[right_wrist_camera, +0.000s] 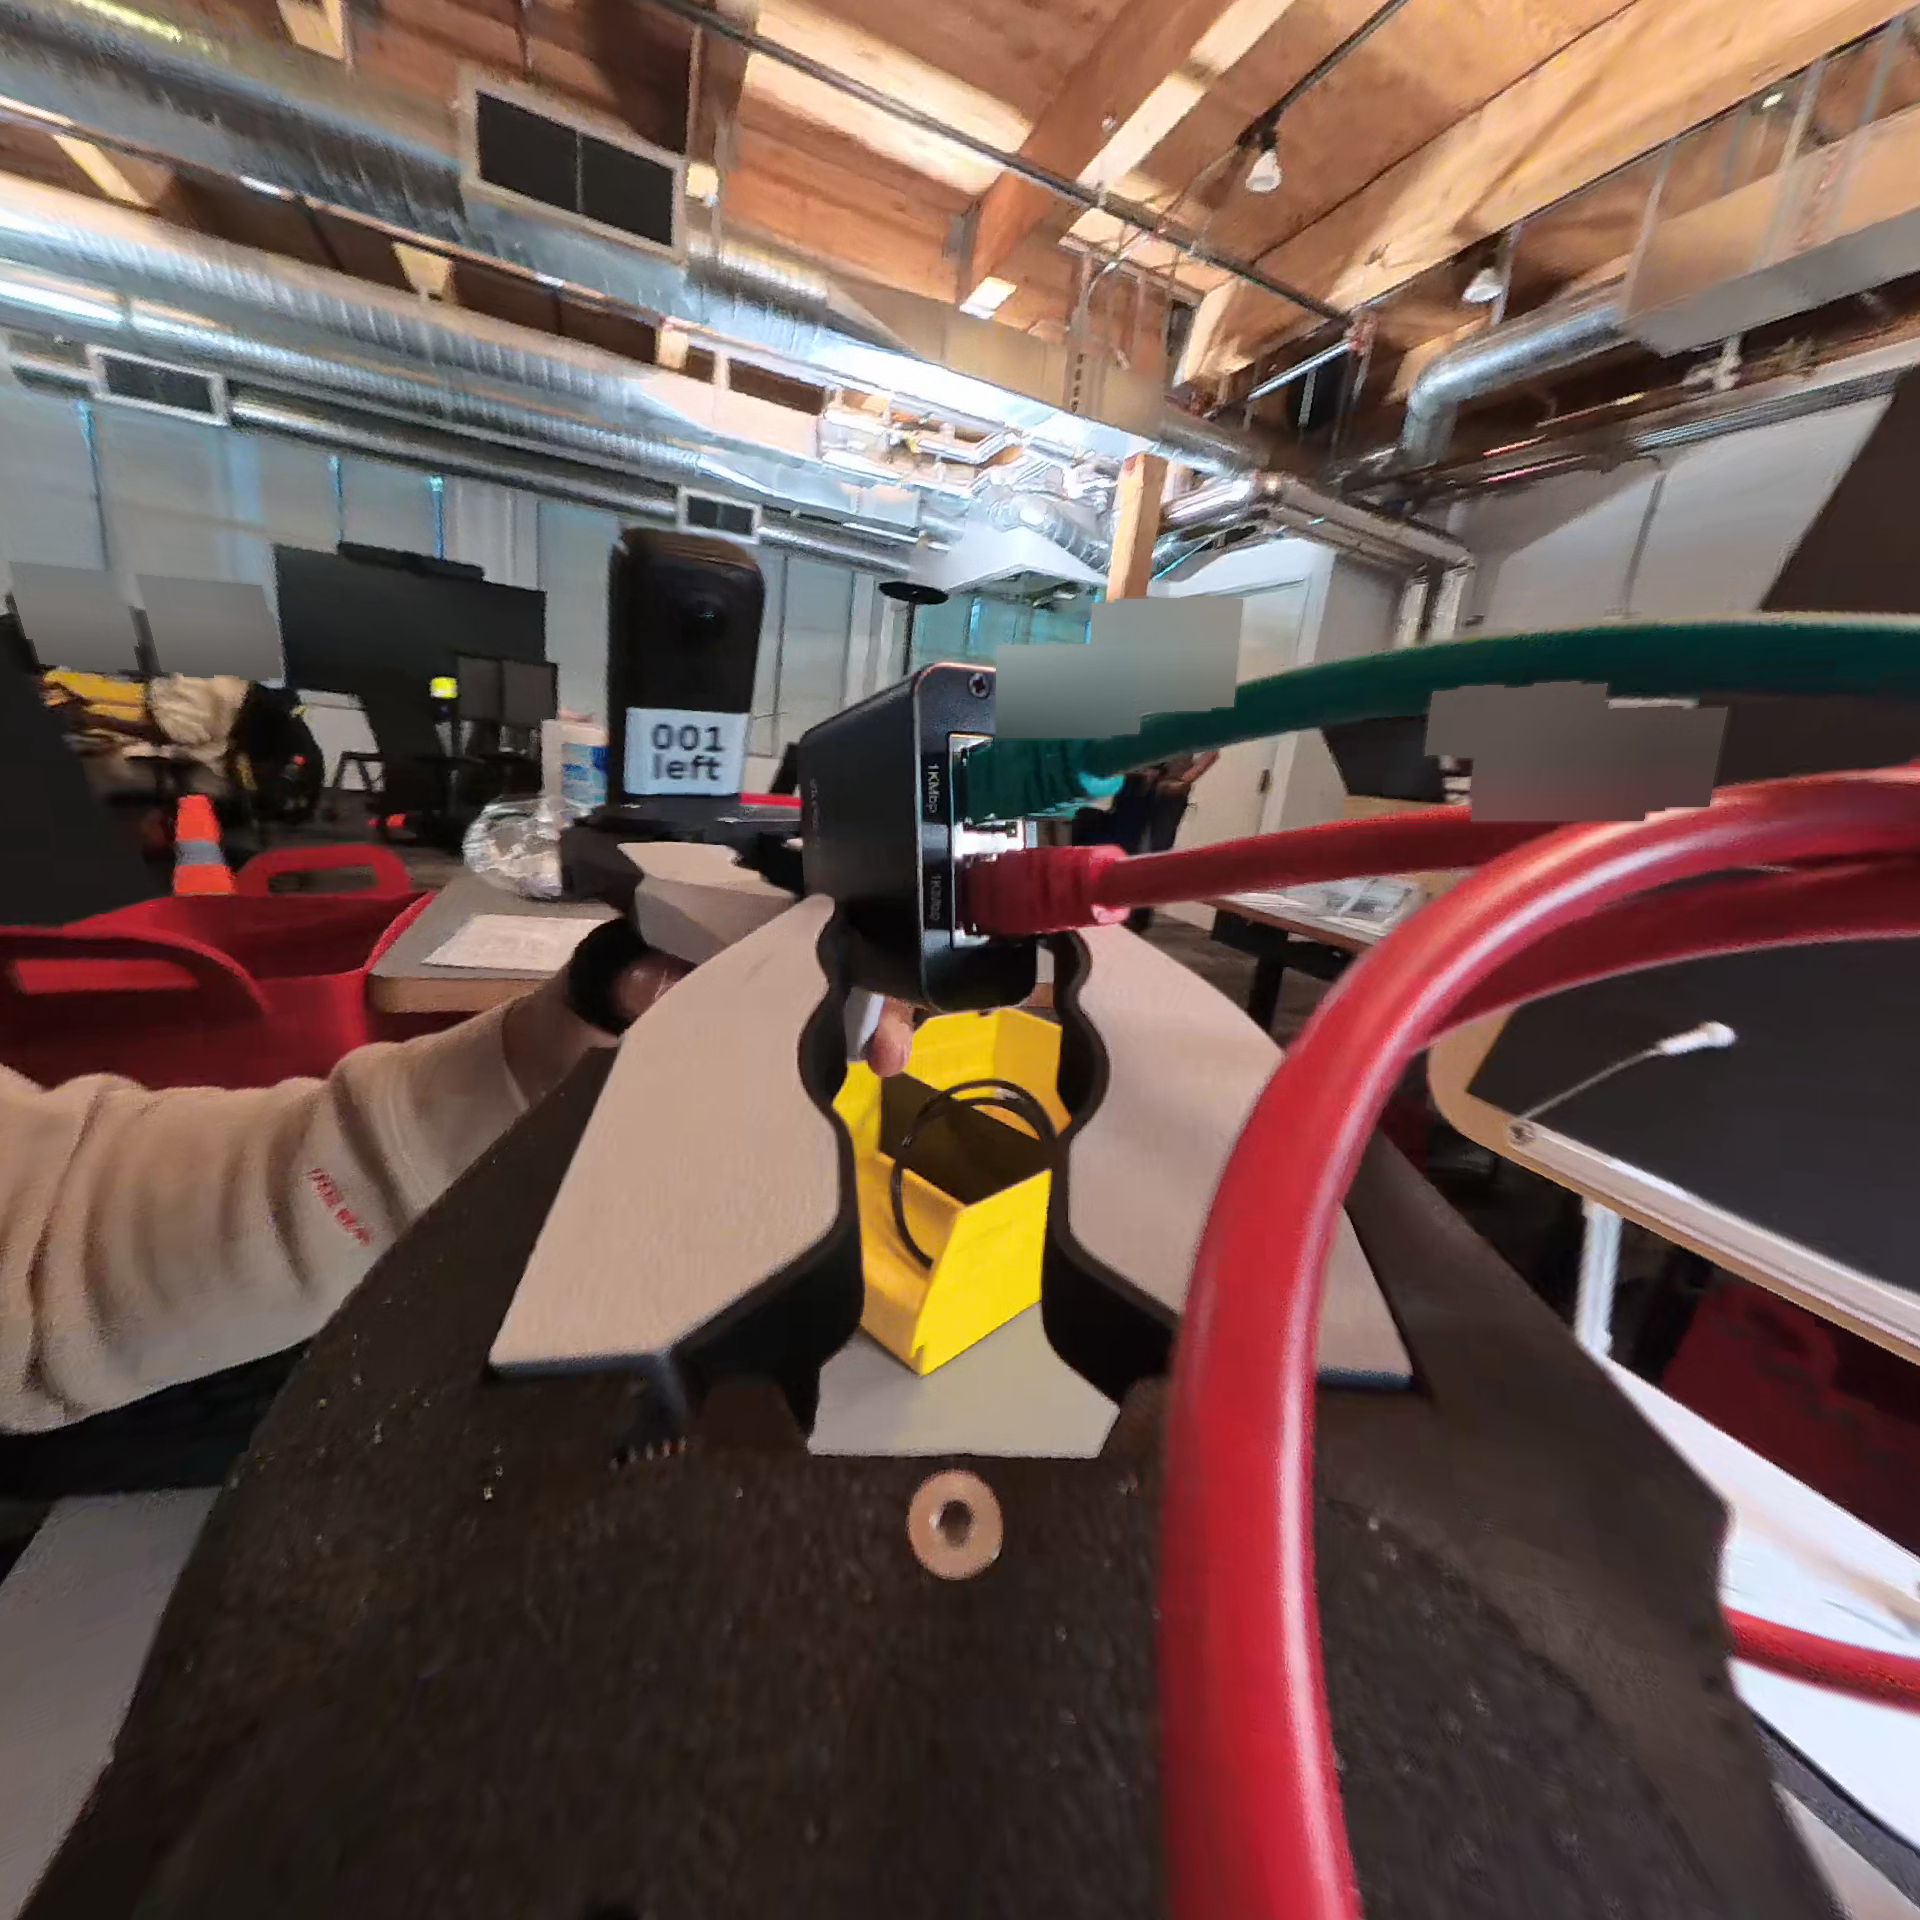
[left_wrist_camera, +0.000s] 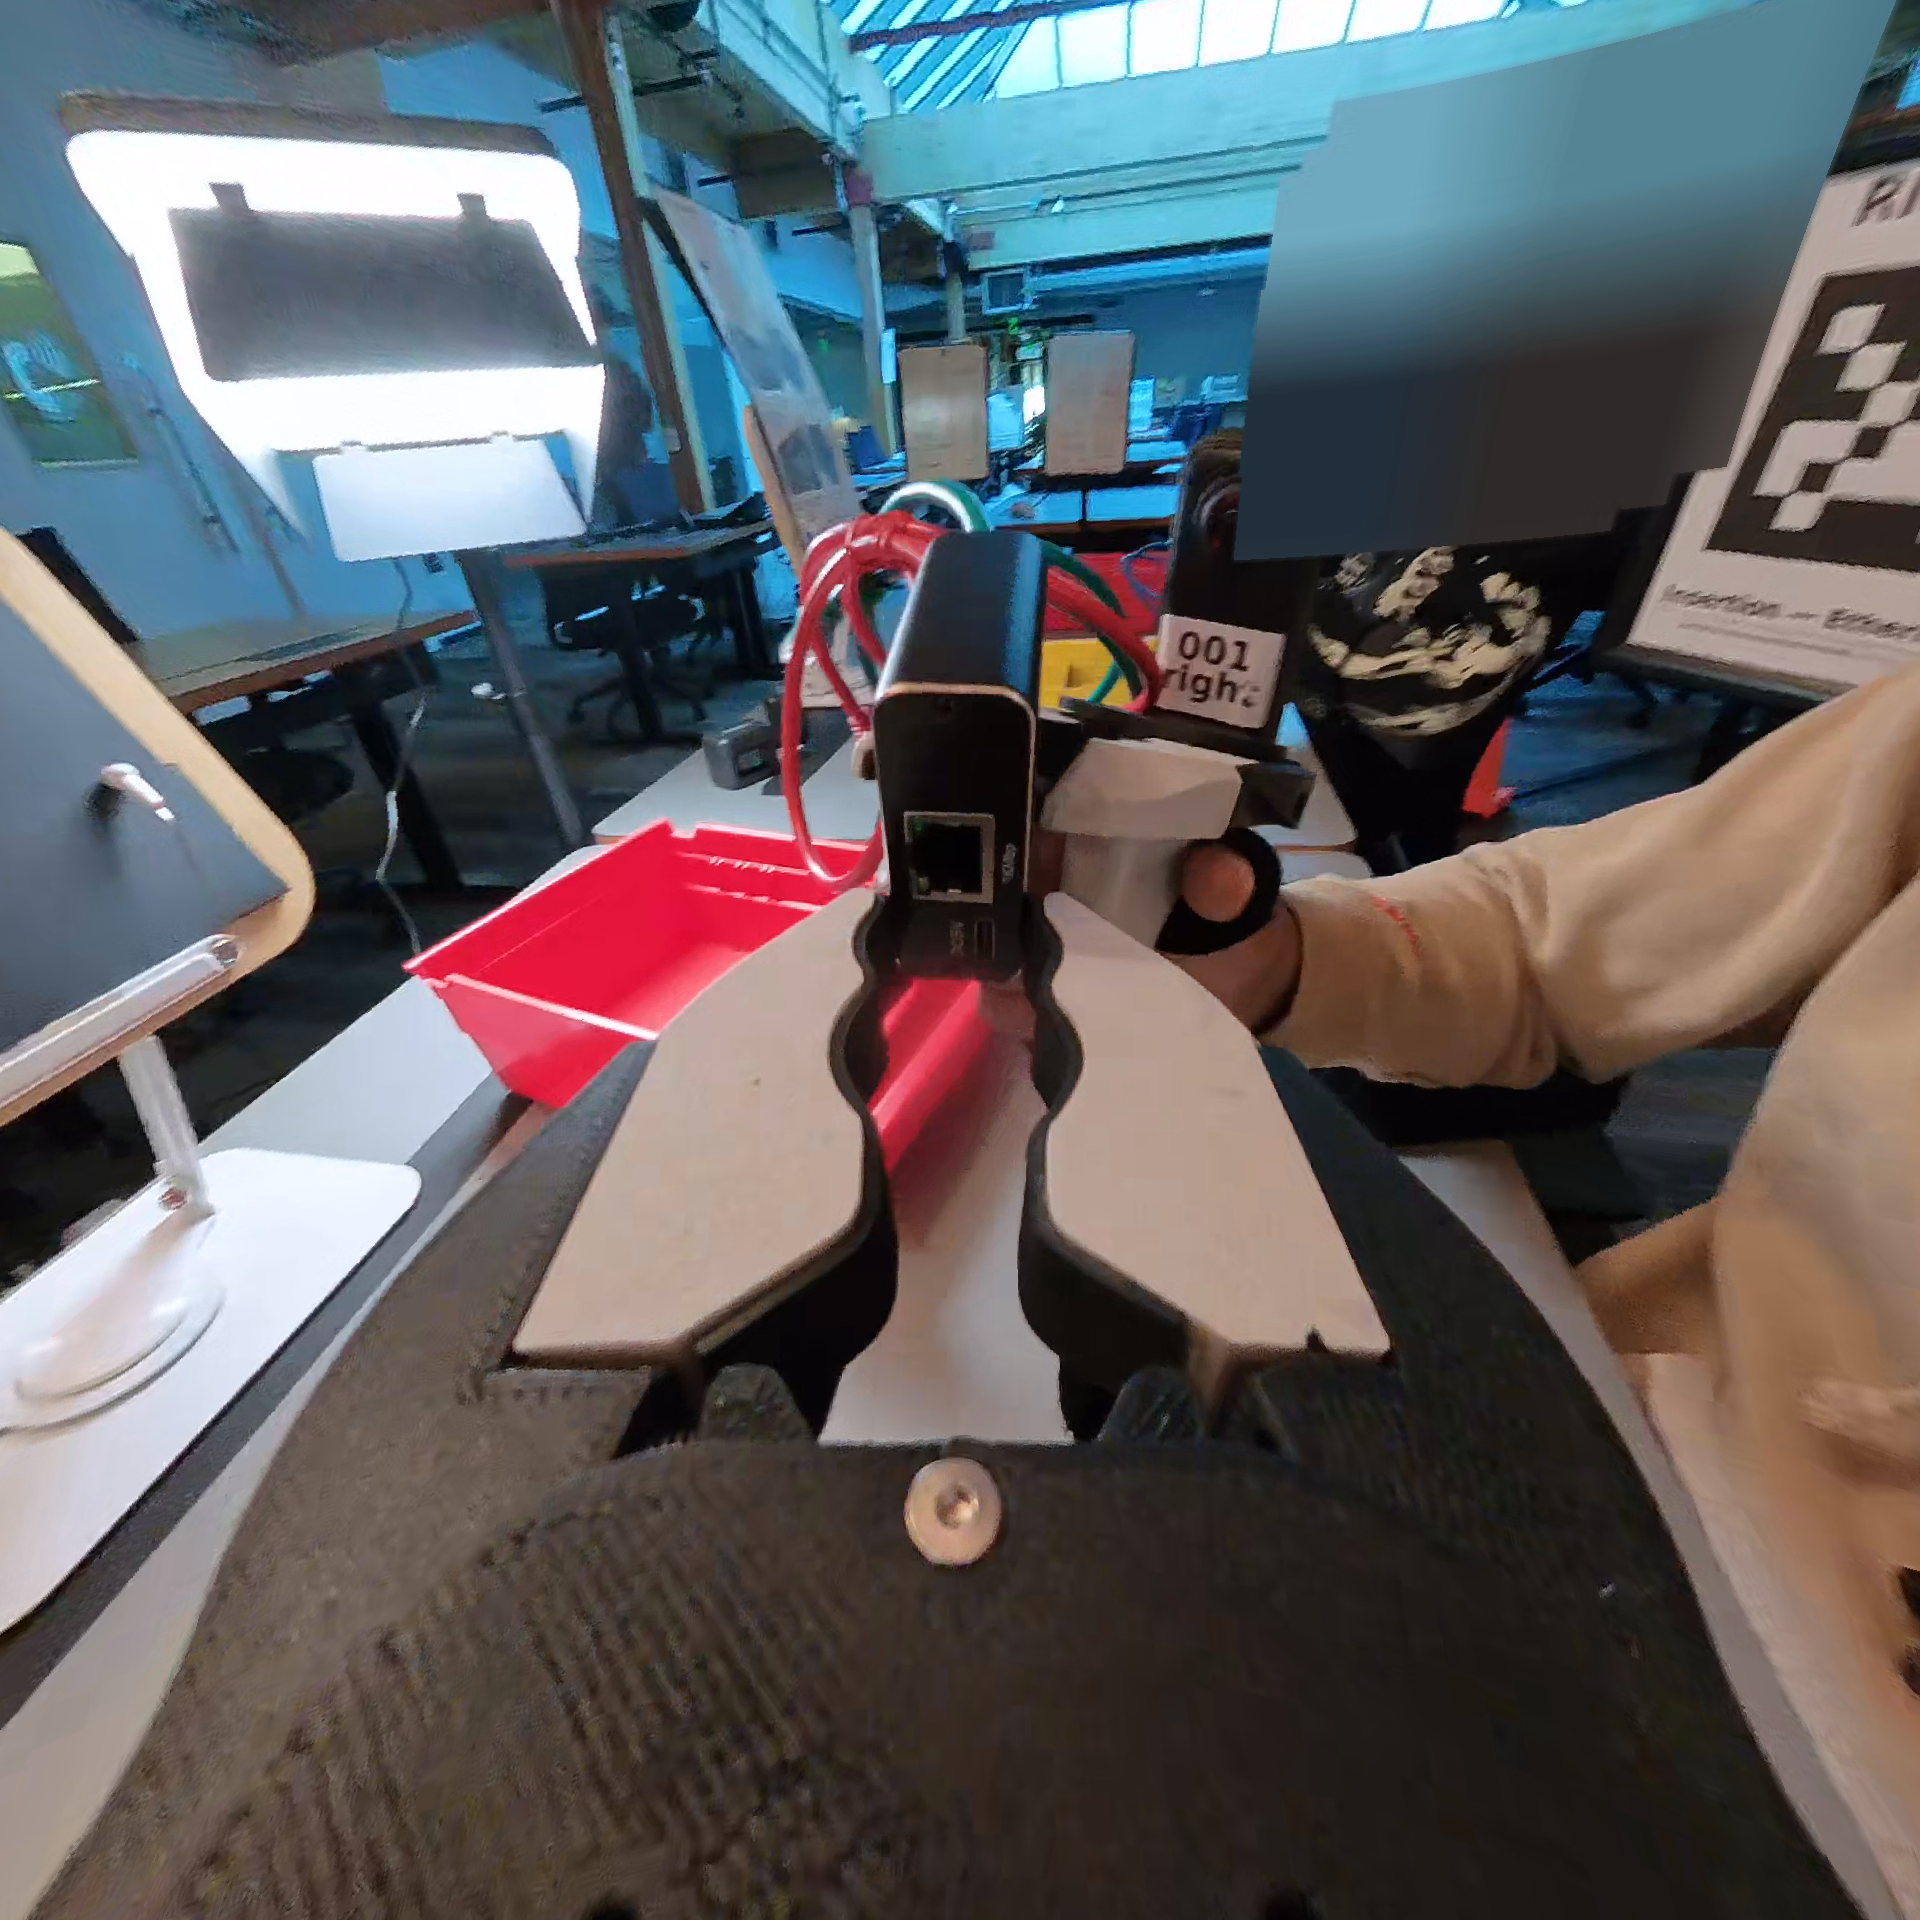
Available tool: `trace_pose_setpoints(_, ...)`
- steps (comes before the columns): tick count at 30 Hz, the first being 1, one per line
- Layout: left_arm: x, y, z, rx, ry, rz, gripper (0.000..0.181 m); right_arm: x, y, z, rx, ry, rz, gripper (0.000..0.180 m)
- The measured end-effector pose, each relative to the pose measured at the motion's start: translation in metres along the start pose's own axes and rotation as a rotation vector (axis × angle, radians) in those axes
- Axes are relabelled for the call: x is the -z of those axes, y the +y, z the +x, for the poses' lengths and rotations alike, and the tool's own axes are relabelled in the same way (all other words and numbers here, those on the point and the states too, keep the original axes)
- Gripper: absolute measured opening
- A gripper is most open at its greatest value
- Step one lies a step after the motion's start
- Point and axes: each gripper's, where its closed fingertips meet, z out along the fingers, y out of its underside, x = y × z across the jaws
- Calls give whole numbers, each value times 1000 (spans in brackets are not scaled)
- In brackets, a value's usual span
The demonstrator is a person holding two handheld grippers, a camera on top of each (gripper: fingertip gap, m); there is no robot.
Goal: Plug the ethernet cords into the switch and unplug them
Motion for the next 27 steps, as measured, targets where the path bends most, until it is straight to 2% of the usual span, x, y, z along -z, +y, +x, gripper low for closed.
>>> trace_pose_setpoints(2, 5, -7, 4, 26, 38, 28, 24, 0, -4, -8, -33, -66, 1, 42)
trace_pose_setpoints(4, 9, -10, 6, 40, 70, 43, 24, -2, -1, -13, -70, -106, -8, 55)
trace_pose_setpoints(8, 12, -12, 11, 30, 100, 62, 24, -4, 0, -9, -207, -122, 19, 69)
trace_pose_setpoints(14, 19, -14, 4, 140, 152, 144, 24, -8, 16, -9, -117, -81, -29, 72)
trace_pose_setpoints(18, 3, 10, 12, 147, 194, 16, 24, -2, -3, -10, -212, -132, 56, 66)
trace_pose_setpoints(22, -3, 20, 18, 156, 211, -69, 24, 3, 0, -11, -202, -203, 11, 46)
trace_pose_setpoints(27, -1, 31, 16, 123, 160, -184, 24, 3, 13, -9, -276, -229, -35, 38)
